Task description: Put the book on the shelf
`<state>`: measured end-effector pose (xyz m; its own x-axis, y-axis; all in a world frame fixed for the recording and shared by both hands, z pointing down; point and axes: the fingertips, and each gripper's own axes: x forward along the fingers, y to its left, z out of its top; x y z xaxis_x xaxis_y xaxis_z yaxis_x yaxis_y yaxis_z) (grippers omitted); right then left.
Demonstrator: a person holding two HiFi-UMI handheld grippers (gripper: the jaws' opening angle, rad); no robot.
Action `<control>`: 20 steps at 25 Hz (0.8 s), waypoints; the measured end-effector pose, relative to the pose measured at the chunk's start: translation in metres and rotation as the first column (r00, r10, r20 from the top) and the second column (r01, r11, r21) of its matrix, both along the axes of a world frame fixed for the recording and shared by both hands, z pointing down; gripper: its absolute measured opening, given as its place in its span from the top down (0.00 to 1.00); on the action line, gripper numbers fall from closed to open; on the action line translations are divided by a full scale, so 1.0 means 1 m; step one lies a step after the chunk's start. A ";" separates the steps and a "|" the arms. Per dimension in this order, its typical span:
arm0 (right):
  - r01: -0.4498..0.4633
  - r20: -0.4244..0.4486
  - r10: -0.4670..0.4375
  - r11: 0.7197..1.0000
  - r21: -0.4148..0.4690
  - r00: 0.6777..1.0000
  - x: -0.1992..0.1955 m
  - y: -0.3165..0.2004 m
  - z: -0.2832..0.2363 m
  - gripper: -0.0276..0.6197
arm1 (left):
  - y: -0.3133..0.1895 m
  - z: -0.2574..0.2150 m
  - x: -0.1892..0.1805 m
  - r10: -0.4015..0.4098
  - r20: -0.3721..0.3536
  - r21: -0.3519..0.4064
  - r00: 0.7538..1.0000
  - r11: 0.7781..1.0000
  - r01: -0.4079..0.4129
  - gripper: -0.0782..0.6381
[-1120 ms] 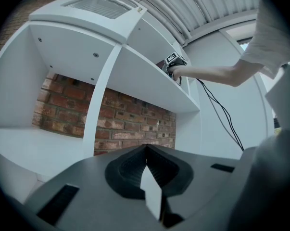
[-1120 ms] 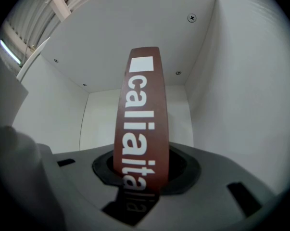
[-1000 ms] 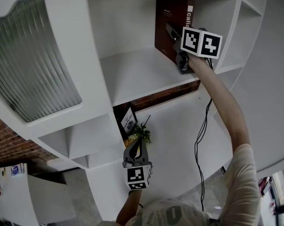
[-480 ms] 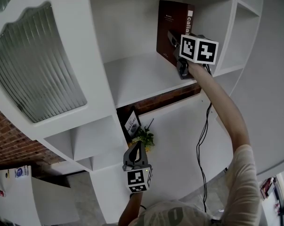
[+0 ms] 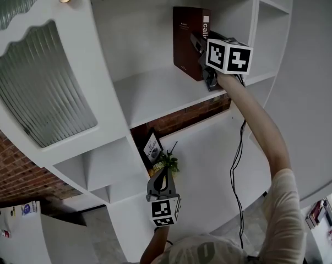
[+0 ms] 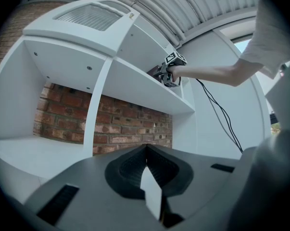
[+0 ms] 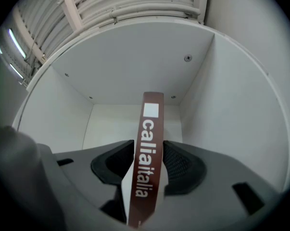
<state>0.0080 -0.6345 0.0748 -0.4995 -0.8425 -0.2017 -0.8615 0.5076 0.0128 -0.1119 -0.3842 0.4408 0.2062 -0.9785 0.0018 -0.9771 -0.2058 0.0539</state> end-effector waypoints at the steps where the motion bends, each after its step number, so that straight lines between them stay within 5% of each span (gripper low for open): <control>1: 0.002 0.002 -0.002 1.000 0.015 1.000 0.002 0.005 -0.003 0.68 | 0.002 -0.001 0.004 0.012 0.002 0.002 1.000 1.000 -0.012 0.87; 9: 0.043 0.085 -0.052 0.993 0.106 0.995 0.036 0.072 -0.013 0.68 | 0.017 -0.016 0.027 0.057 0.042 0.022 0.997 0.998 -0.058 0.87; 15: 0.026 0.114 -0.059 0.963 0.268 0.992 0.062 0.171 0.019 0.69 | 0.030 -0.021 0.033 0.026 0.089 0.012 0.996 1.000 -0.027 0.87; 20: -0.060 0.047 0.045 0.906 0.418 0.998 0.079 0.254 0.078 0.92 | 0.043 -0.022 0.041 0.011 0.119 0.010 0.993 1.000 -0.012 0.87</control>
<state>0.0870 -0.3806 0.1530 -0.4431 -0.7011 -0.5586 -0.8905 0.4163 0.1838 -0.0711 -0.3412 0.4186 0.2160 -0.9762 0.0170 -0.9741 -0.2166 -0.0648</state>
